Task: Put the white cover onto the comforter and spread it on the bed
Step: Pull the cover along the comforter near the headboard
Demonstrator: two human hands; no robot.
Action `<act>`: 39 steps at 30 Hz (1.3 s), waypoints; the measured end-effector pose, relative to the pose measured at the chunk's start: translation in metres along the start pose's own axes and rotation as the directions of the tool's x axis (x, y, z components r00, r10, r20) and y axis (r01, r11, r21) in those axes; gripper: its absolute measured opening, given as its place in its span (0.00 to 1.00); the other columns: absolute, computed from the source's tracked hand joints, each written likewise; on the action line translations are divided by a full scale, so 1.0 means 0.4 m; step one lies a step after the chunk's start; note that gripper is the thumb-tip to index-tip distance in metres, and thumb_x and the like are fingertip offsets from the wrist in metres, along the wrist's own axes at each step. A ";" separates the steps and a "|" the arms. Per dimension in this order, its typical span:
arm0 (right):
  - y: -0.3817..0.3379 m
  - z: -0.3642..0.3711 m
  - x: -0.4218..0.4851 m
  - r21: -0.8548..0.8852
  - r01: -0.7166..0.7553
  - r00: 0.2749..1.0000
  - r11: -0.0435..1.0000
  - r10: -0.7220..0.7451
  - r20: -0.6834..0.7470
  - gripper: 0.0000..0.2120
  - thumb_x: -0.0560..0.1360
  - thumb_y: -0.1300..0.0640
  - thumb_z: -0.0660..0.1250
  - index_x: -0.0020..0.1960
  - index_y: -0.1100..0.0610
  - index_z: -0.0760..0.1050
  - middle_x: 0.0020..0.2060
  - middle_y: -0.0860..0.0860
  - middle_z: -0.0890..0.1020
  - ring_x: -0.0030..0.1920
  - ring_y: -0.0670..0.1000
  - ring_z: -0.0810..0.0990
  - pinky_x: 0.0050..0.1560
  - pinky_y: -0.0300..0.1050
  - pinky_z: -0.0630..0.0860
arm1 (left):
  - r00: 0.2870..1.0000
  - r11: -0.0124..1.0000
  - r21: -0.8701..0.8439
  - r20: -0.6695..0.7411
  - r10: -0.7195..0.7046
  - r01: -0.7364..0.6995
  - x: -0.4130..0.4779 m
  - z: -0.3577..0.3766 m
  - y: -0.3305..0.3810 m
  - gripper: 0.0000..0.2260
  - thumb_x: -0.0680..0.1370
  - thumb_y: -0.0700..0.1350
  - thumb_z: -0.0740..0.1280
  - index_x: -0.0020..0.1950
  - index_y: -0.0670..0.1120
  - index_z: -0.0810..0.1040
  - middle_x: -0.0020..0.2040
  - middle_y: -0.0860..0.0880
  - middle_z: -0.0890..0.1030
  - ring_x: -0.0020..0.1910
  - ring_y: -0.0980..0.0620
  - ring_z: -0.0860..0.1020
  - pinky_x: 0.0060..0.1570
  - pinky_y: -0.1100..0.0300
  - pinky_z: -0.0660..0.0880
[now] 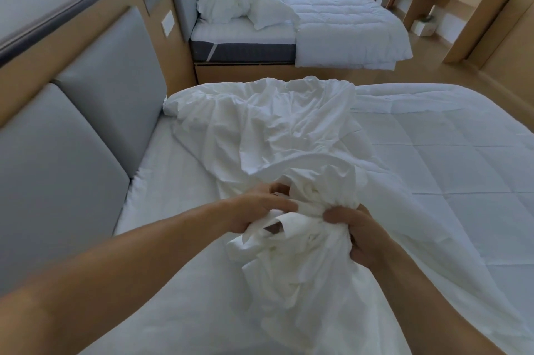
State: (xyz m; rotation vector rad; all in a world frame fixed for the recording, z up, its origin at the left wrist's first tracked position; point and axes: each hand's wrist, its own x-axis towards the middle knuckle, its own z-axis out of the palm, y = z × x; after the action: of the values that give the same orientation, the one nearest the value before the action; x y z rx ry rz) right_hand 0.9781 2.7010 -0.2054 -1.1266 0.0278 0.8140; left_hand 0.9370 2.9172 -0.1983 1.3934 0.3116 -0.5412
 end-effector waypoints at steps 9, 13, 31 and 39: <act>-0.007 -0.040 -0.021 -0.025 -0.093 0.993 0.995 0.095 0.066 0.21 0.70 0.68 0.69 0.63 0.68 0.77 0.57 0.67 0.81 0.54 0.67 0.82 0.46 0.59 0.81 | 0.976 0.967 0.256 -0.212 0.047 0.009 -0.027 0.059 -0.035 0.20 0.70 0.50 0.79 0.58 0.47 0.79 0.54 0.46 0.83 0.52 0.48 0.83 0.53 0.55 0.81; -0.014 -0.024 -0.020 -0.163 -0.111 0.992 0.980 0.120 0.046 0.27 0.65 0.67 0.76 0.64 0.65 0.77 0.56 0.65 0.82 0.54 0.66 0.83 0.45 0.57 0.82 | 0.952 0.998 -0.012 -0.299 0.062 -0.069 -0.054 0.056 -0.036 0.10 0.72 0.37 0.75 0.50 0.44 0.79 0.47 0.44 0.82 0.44 0.46 0.82 0.43 0.54 0.78; 0.045 0.063 -0.064 -0.562 0.121 0.887 0.818 -0.344 -0.309 0.19 0.62 0.72 0.73 0.48 0.54 0.83 0.40 0.50 0.86 0.43 0.51 0.86 0.40 0.49 0.83 | 0.923 0.980 0.119 -0.333 0.192 -0.162 -0.059 0.174 -0.096 0.08 0.71 0.39 0.68 0.46 0.44 0.86 0.47 0.42 0.86 0.49 0.45 0.83 0.53 0.49 0.80; 0.052 0.112 -0.049 -0.806 0.018 0.888 0.592 -0.380 -0.259 0.32 0.62 0.58 0.74 0.63 0.44 0.67 0.46 0.41 0.81 0.46 0.44 0.81 0.45 0.48 0.80 | 0.999 0.957 -0.289 0.038 0.025 -0.012 -0.068 0.159 -0.075 0.15 0.67 0.51 0.70 0.45 0.42 0.74 0.36 0.45 0.72 0.34 0.50 0.74 0.37 0.61 0.74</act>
State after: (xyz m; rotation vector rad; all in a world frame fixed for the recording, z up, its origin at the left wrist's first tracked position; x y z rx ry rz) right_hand 0.9353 2.7301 -0.1931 -2.1102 -0.1297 0.3301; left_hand 0.8916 2.8571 -0.1993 1.0996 0.3299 -0.4872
